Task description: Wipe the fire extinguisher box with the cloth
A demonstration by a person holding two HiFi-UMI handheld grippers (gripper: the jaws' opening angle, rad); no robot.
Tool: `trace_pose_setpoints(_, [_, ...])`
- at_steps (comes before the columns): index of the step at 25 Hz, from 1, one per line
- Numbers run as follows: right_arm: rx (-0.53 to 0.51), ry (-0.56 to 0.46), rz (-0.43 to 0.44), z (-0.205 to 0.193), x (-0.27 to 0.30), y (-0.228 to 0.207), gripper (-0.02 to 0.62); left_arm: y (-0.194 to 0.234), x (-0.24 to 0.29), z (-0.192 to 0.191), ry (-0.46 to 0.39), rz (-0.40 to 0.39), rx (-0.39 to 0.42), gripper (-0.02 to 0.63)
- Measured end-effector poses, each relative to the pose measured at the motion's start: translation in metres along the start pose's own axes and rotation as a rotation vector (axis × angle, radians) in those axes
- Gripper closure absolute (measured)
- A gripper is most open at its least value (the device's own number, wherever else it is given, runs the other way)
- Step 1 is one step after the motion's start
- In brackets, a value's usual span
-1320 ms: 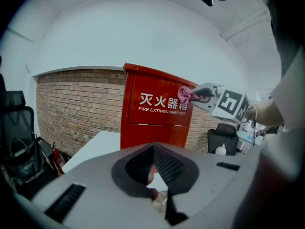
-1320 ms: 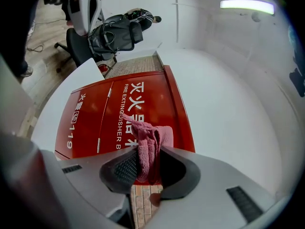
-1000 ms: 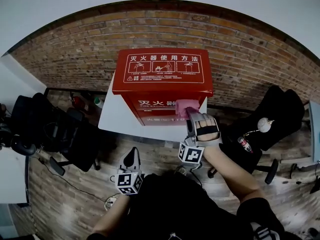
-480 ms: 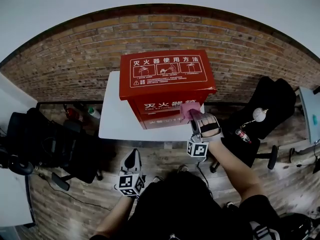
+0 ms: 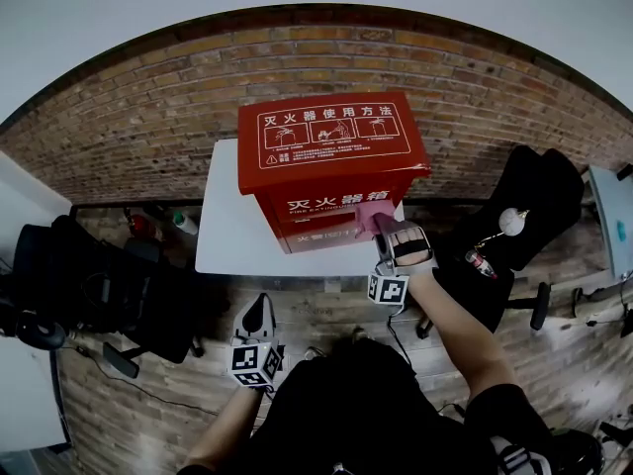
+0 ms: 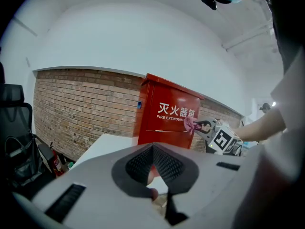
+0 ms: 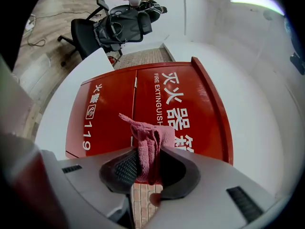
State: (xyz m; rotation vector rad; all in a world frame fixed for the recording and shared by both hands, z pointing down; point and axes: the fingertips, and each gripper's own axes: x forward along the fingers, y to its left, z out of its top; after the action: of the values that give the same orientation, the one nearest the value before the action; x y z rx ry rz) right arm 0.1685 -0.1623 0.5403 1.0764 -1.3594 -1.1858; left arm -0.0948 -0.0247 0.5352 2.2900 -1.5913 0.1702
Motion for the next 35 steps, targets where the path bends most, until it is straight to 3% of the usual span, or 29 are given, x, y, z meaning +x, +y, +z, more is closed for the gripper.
trace_pose_setpoints(15, [0.003,-0.092,0.073,-0.005,0.005,0.036,0.492,-0.023,-0.019,-0.01,-0.025,0.144,-0.045,0.572])
trace_pose_setpoints(35, [-0.006,-0.117,0.1,-0.008,0.008,0.073,0.492,-0.044,-0.043,-0.032,0.007,0.223,-0.052,0.572])
